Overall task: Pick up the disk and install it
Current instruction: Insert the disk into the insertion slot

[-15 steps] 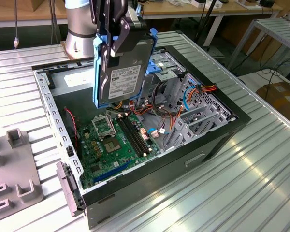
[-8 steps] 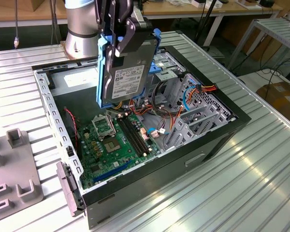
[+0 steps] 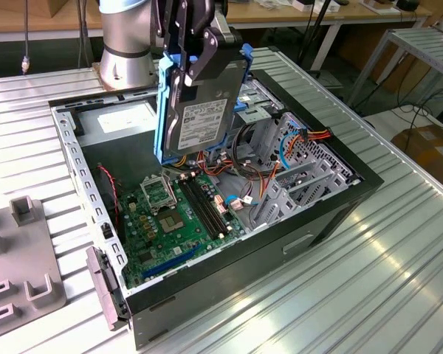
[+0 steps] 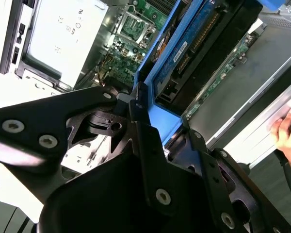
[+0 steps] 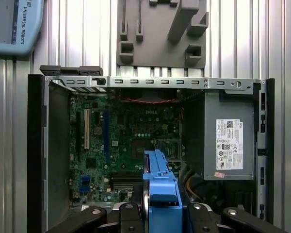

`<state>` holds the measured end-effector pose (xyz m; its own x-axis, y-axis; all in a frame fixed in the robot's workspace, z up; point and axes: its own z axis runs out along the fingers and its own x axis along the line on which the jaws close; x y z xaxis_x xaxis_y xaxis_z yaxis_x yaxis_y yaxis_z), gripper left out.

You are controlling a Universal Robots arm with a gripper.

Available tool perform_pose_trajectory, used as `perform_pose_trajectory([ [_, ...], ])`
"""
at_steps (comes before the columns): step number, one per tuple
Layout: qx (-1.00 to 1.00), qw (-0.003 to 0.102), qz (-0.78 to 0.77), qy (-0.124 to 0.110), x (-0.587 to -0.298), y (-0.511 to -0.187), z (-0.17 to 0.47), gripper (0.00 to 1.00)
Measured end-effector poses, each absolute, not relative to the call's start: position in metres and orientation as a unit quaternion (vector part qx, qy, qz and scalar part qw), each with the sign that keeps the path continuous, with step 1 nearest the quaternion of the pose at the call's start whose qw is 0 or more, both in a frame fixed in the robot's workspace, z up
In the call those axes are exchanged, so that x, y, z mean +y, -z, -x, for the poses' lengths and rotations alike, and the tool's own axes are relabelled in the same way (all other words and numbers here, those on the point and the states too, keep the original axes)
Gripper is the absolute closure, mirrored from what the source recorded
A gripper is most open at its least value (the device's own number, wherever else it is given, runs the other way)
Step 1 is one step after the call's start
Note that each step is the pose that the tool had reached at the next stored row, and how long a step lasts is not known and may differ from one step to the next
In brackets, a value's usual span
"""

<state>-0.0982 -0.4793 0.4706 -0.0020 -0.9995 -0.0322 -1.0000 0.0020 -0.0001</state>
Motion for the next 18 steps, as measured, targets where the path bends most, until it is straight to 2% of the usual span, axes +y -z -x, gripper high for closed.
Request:
perform_pose_trajectory([
  [15, 0.708, 0.011, 0.706, -0.011, -0.4798, -0.4720, 0.0937, 0.63],
  [18, 0.708, 0.011, 0.706, -0.011, -0.4869, -0.4719, 0.0937, 0.63],
])
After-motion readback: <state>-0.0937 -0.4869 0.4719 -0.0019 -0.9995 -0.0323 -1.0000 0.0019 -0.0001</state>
